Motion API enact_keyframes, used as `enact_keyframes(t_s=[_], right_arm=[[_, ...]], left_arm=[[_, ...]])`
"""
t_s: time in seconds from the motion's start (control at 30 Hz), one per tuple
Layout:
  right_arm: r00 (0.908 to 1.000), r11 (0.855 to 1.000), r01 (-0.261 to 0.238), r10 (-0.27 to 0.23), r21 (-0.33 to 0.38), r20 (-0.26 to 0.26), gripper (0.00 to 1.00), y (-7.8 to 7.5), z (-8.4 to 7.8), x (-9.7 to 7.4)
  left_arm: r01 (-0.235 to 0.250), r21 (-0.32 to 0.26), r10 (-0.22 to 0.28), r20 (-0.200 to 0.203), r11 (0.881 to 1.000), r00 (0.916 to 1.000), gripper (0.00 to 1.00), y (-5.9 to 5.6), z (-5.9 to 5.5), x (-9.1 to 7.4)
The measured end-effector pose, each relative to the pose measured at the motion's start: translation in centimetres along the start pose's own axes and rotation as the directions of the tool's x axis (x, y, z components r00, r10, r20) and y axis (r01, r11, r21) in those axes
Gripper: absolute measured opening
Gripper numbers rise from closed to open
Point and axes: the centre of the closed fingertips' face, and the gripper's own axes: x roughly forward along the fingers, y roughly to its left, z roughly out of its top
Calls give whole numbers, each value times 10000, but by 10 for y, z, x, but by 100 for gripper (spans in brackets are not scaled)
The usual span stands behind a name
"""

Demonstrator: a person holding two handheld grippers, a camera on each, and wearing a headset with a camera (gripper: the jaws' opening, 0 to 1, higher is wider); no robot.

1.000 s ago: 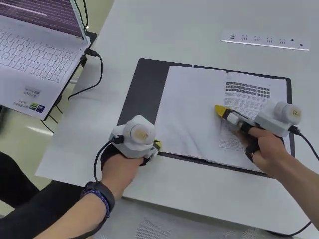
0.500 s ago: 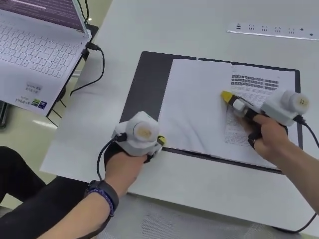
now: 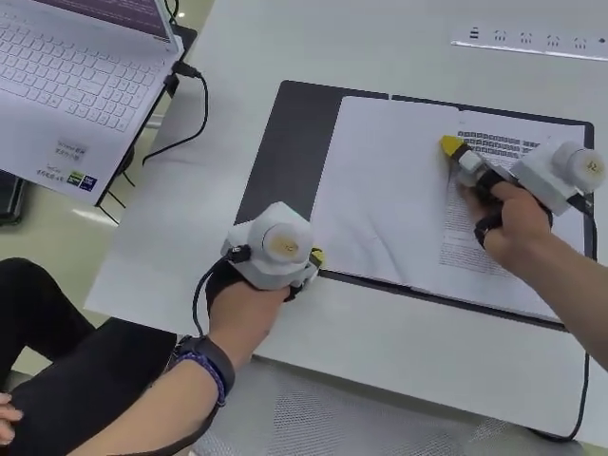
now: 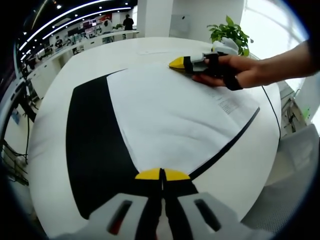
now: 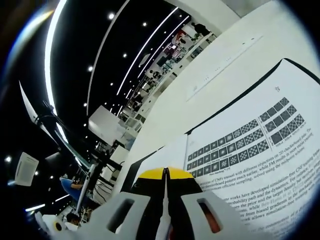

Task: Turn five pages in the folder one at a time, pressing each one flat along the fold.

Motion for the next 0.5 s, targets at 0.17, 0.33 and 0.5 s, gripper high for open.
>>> enact_keyframes(t_s=[0.17,0.33,0.5], right_arm=[[9994,9998,172,-174,65,287,0,0,9,6],[9977,9987,387,-404,317,540,0,-13,20,19],[9962,9981,543,-562,307,660,0,-16,27,32]], left_arm=[[20,-22,-20,-2,10000,10000,0,0,0,1],[-2,-32,2,5,10000,10000,0,0,0,1],[-48,37,48,105,10000,9999,0,0,1,1]])
